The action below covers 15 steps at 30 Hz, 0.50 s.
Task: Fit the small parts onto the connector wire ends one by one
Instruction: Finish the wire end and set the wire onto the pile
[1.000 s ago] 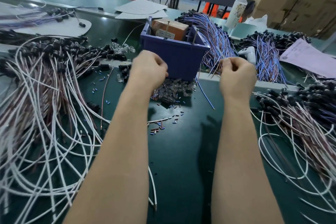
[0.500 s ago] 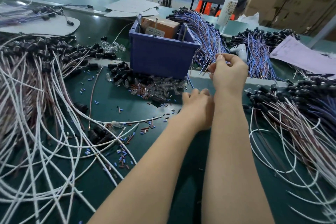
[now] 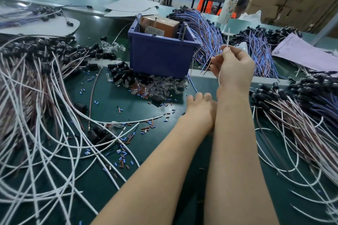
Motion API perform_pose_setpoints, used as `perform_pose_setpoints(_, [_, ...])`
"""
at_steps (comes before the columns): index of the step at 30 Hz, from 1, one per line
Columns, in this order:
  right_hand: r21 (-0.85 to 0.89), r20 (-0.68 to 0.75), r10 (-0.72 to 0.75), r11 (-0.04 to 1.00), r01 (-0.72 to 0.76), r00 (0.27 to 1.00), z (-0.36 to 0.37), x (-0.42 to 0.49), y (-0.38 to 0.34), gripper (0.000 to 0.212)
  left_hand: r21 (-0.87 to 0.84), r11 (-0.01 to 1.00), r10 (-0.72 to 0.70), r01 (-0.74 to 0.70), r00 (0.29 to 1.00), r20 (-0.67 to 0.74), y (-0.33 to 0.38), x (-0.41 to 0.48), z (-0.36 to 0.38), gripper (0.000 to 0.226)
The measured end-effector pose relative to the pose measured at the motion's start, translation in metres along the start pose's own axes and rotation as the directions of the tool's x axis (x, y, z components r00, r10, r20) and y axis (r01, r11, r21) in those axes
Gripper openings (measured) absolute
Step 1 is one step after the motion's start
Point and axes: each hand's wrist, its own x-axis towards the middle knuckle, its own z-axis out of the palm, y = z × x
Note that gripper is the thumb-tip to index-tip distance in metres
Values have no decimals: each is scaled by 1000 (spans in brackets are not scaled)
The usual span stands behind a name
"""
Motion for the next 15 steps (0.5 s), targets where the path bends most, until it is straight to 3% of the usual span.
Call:
perform_pose_setpoints(1, [-46, -20, -25, 999, 24, 999, 0, 1, 1, 21, -19, 999, -50, 49, 998, -24, -9, 0, -6, 27])
perform_pose_setpoints(3, [-203, -22, -93, 975, 87, 995, 0, 3, 2, 15, -275, 950, -185, 146, 976, -119, -31, -13, -32, 3])
perform_pose_setpoints(6, [-414, 187, -105, 893, 176, 977, 7, -4, 7, 12, -634, 762, -382, 132, 883, -274, -73, -28, -65, 11])
perform_pose_setpoints(7, [-448, 281, -81, 870, 205, 956, 12, -9, 9, 11, -746, 664, -400, 59, 871, -287, -82, -33, -70, 11])
perform_pose_setpoints(9, [-433, 422, -59, 863, 259, 905, 20, -17, 15, 9, -930, 352, -416, -109, 872, -259, -89, -42, -77, 11])
perform_pose_setpoints(12, [-335, 498, -30, 915, 225, 866, 27, -20, 21, 16, -970, -130, -373, -203, 917, -142, -89, -43, -76, 8])
perform_pose_setpoints(13, [-317, 485, -20, 928, 197, 874, 29, -20, 22, 19, -951, -213, -367, -225, 920, -135, -88, -40, -74, 9])
perform_pose_setpoints(15, [-321, 440, 1, 934, 156, 898, 32, -18, 24, 22, -940, -217, -414, -262, 897, -155, -85, -36, -69, 11])
